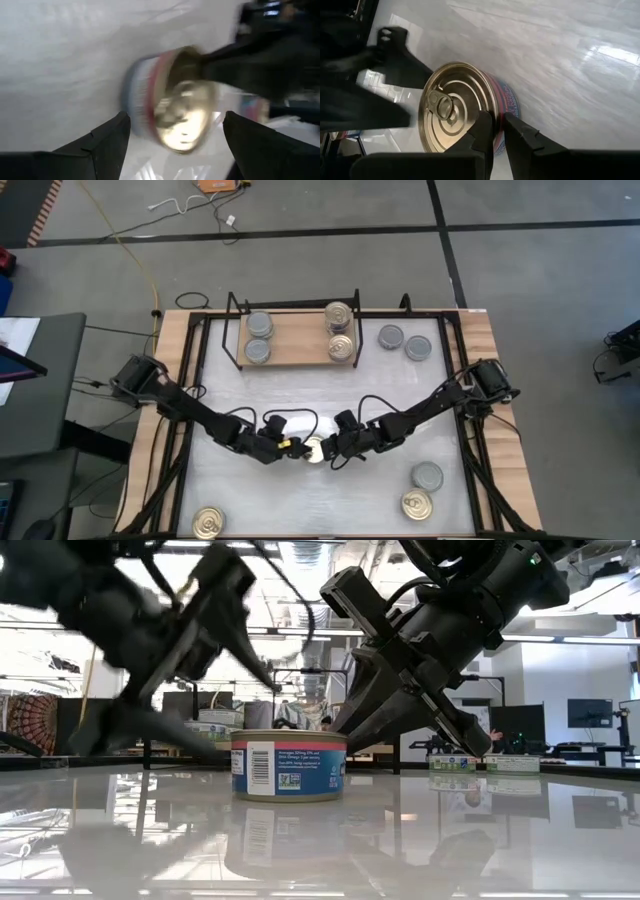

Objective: Stack canned seafood by type on shelf
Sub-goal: Stack the blue tuna can on top of the blue tuna can on the shelf

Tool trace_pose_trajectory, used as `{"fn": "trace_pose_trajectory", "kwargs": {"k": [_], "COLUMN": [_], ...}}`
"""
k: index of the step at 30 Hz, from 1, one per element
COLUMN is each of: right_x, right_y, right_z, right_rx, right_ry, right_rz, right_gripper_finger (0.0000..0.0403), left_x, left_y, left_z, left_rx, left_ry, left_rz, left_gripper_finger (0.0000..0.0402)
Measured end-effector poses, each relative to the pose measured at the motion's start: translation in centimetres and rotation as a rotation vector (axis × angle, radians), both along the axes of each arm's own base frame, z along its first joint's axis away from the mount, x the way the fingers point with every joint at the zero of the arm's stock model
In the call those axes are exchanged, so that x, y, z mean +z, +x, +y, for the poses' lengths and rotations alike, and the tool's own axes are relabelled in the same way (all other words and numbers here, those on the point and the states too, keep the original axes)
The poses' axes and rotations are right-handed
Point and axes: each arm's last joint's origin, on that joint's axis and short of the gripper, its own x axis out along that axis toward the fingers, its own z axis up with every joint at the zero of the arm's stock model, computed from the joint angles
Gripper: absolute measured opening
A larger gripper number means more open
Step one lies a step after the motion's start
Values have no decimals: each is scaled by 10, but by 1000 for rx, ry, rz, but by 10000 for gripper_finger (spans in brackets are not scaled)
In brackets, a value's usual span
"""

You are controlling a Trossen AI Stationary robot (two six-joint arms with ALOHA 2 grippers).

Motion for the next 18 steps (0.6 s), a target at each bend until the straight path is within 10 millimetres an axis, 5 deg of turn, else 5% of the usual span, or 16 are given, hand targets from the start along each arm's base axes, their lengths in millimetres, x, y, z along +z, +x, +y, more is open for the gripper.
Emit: {"fn": "trace_pose_trajectory", "kwargs": {"k": [3, 18], "right_x": [0, 0], "right_y": [0, -1], "right_z": [0, 2], "right_rx": [2, 1], "right_ry": [0, 10], "right_rz": [0, 4], "right_gripper_finger": [70, 59], "left_x": [-12, -8], "left_y": [5, 12], "left_z": [-8, -12], "left_rx": [11, 12], "left_ry": [-15, -42], "left_rz": [29, 16], "left_gripper_finger": [301, 298]}}
